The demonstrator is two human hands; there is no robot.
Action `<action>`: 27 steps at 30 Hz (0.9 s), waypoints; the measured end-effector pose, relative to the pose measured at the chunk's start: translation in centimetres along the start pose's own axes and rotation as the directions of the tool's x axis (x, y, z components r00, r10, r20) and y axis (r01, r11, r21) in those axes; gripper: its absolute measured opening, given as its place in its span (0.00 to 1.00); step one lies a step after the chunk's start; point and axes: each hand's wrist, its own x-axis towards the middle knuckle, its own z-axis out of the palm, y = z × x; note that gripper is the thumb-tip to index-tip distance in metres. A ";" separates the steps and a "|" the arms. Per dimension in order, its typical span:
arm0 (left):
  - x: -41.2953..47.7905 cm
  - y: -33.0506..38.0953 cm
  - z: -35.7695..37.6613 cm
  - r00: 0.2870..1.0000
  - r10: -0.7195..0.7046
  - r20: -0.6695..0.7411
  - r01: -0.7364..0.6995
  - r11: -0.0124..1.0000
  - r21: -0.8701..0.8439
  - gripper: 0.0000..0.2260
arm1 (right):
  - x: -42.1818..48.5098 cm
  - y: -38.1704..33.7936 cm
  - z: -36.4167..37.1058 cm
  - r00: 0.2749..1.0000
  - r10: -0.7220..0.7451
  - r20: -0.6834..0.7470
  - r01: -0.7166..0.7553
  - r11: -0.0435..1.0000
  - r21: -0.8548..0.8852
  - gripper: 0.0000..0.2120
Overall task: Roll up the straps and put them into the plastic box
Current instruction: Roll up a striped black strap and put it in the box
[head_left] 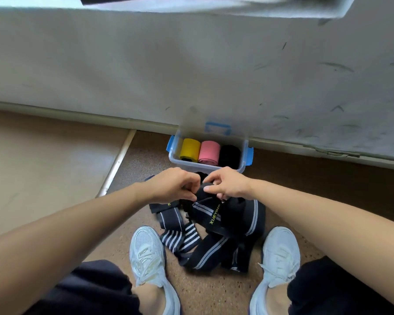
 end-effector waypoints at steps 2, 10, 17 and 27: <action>-0.5 0.0 -0.2 0.998 -0.059 -0.007 0.058 0.998 -0.038 0.10 | 0.1 0.3 0.1 0.996 -0.003 -0.087 0.005 1.000 0.027 0.09; -2.3 -2.7 -0.1 0.966 -0.258 0.033 0.260 0.951 -0.169 0.10 | 0.5 2.9 -1.4 0.901 0.100 -0.423 -0.172 0.976 -0.136 0.09; -5.7 -8.7 -0.6 0.872 -0.485 -0.063 0.413 0.798 -0.438 0.07 | 0.1 5.9 -4.1 0.922 0.061 -0.382 -0.105 0.990 -0.095 0.14; -4.1 -10.2 0.4 0.807 -0.534 -0.252 0.524 0.844 -0.113 0.10 | 1.7 6.4 2.5 0.995 -0.013 0.101 0.079 0.720 -0.690 0.32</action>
